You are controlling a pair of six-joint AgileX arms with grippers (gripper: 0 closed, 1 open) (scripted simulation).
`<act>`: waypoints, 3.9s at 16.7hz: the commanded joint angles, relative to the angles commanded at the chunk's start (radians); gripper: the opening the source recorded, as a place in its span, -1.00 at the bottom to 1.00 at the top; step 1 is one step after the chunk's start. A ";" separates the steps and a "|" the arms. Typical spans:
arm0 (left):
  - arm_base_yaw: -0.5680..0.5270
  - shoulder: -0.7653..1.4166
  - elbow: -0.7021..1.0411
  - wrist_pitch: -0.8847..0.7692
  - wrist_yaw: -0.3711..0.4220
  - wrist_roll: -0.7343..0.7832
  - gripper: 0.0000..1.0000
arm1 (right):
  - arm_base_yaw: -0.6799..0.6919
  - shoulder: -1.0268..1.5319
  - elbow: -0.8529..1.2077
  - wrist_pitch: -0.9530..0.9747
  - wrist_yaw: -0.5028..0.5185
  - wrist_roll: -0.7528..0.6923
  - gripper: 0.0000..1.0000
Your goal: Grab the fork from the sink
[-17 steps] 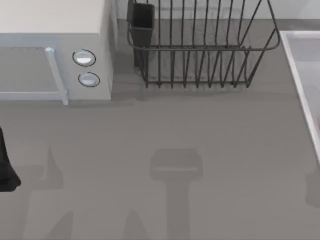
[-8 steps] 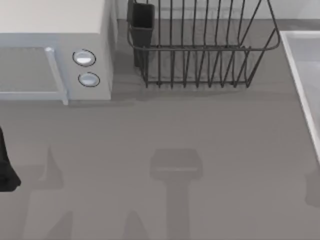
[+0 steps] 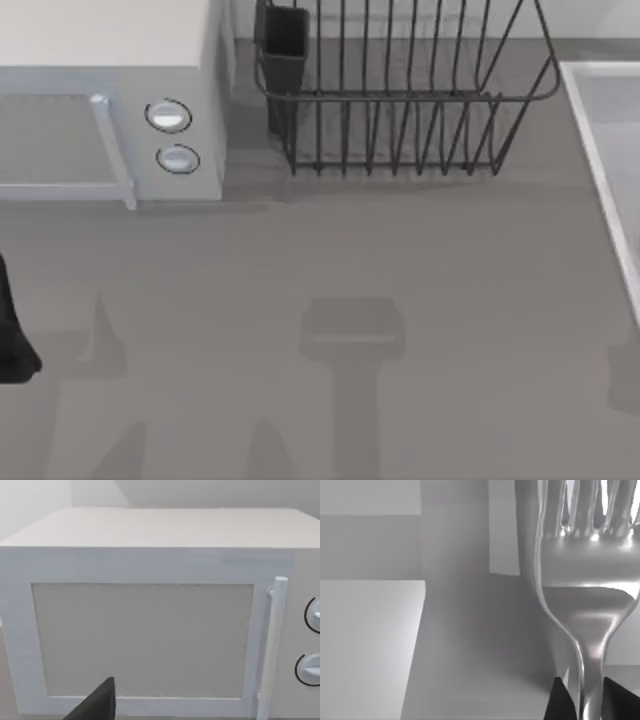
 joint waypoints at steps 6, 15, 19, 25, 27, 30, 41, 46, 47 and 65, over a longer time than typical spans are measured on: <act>0.000 0.000 0.000 0.000 0.000 0.000 1.00 | 0.000 -0.276 -0.232 -0.032 -0.004 0.001 -1.00; 0.000 0.000 0.000 0.000 0.000 0.000 1.00 | -0.001 -0.500 -0.429 -0.069 -0.008 0.000 -1.00; 0.000 0.000 0.000 0.000 0.000 0.000 1.00 | 0.035 -0.525 -0.448 -0.052 -0.008 0.035 -1.00; 0.000 0.000 0.000 0.000 0.000 0.000 1.00 | 0.308 -0.762 -0.793 0.029 -0.006 0.303 -1.00; 0.000 0.000 0.000 0.000 0.000 0.000 1.00 | 0.431 -0.867 -0.963 0.065 -0.006 0.425 -1.00; 0.000 0.000 0.000 0.000 0.000 0.000 1.00 | 0.612 -1.020 -1.197 0.116 -0.005 0.602 -1.00; 0.000 0.000 0.000 0.000 0.000 0.000 1.00 | 0.793 -1.188 -1.402 0.170 0.010 0.783 -1.00; 0.000 0.000 0.000 0.000 0.000 0.000 1.00 | 0.797 -1.197 -1.567 0.329 0.005 0.786 -1.00; 0.000 0.000 0.000 0.000 0.000 0.000 1.00 | 0.798 -1.200 -1.627 0.383 0.004 0.787 -1.00; 0.000 0.000 0.000 0.000 0.000 0.000 1.00 | 0.807 -1.205 -1.876 0.623 -0.004 0.794 0.21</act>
